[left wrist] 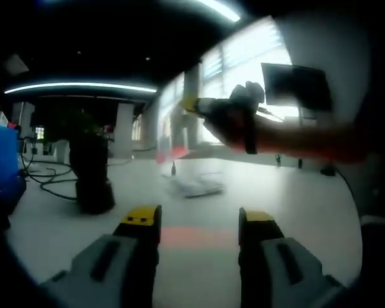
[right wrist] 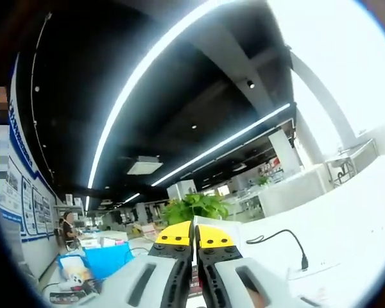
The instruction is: Clip sheet goods on table flip sheet goods clip sheet goods scan sheet goods put sheet goods back to table
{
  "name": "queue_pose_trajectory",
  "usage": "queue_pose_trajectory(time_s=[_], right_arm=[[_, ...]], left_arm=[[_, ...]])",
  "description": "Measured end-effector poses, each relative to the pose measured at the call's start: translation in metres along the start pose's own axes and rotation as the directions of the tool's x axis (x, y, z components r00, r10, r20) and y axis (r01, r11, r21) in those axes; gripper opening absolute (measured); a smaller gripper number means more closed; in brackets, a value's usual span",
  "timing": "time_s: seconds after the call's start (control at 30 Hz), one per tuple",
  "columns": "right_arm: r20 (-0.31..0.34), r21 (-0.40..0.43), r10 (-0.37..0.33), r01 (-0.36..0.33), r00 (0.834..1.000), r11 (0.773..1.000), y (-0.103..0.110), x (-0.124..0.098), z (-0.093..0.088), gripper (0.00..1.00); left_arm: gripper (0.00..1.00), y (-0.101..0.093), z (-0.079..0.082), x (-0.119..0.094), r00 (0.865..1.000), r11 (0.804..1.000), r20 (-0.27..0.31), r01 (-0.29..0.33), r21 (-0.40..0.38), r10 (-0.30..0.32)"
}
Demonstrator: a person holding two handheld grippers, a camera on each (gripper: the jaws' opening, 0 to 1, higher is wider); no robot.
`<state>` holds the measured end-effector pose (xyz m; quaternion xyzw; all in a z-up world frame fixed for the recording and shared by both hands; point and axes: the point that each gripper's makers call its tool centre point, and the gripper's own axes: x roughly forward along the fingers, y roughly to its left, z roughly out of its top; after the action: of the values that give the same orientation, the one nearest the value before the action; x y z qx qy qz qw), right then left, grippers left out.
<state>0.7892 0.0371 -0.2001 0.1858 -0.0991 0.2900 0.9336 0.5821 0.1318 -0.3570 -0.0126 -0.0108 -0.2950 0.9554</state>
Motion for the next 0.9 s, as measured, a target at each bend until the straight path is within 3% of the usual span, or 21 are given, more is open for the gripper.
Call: queue_pose_trajectory(time_s=[0.5,0.9], right_arm=[[-0.027,0.036,-0.022,0.023,0.999,0.999,-0.006,0.007,-0.021,0.00],[-0.002,0.059,0.007,-0.007,1.000,0.998,0.011,-0.001,0.013,0.00]], left_arm=[[0.41,-0.001,0.001,0.000,1.000,1.000,0.003,0.008,-0.010,-0.008],[0.41,-0.002,0.000,0.001,1.000,1.000,-0.001,0.012,0.000,-0.012]])
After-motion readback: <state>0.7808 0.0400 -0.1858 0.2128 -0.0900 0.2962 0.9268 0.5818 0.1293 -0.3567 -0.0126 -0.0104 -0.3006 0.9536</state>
